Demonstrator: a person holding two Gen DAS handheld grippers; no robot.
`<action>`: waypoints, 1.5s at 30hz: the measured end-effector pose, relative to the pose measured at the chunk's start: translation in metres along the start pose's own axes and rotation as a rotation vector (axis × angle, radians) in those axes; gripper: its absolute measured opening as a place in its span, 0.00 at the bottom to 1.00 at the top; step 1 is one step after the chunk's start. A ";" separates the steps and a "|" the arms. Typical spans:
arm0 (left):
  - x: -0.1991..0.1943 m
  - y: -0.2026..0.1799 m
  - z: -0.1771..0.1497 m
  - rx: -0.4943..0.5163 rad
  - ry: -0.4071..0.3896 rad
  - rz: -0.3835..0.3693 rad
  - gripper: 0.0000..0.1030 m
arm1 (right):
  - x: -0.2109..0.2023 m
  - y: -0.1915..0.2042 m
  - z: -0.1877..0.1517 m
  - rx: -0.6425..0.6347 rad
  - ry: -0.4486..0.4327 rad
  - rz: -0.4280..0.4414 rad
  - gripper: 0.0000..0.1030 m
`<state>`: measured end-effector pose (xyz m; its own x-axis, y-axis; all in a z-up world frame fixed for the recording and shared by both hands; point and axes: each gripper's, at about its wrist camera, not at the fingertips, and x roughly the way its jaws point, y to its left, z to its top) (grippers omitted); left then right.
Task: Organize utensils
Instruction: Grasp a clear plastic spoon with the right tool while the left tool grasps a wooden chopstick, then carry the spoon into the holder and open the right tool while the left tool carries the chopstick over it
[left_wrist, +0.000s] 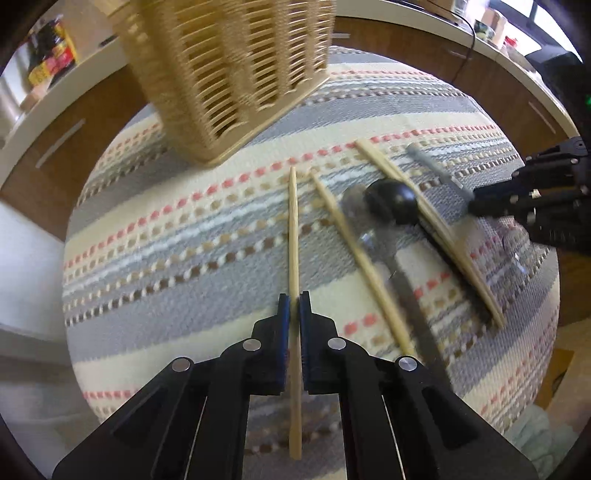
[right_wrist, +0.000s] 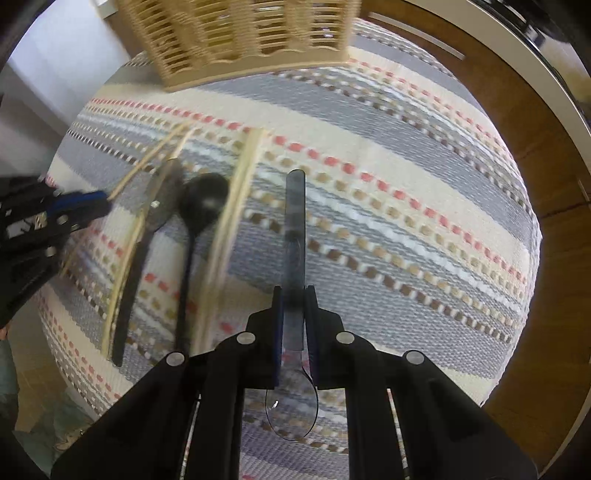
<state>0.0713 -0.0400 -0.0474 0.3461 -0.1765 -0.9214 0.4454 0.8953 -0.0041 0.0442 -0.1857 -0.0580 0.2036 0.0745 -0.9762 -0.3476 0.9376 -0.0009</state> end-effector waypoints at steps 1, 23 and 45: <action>0.000 0.004 -0.001 -0.015 0.006 -0.006 0.03 | 0.001 -0.003 0.000 0.006 0.001 0.002 0.09; 0.027 -0.007 0.059 0.112 0.145 -0.001 0.04 | 0.020 -0.029 0.080 -0.013 0.125 0.096 0.07; -0.214 0.028 0.066 -0.119 -0.695 -0.128 0.04 | -0.191 -0.028 0.088 -0.048 -0.634 0.208 0.01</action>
<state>0.0640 -0.0042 0.1756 0.7607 -0.4672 -0.4507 0.4384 0.8818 -0.1740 0.0957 -0.1964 0.1480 0.6219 0.4508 -0.6404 -0.4748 0.8673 0.1494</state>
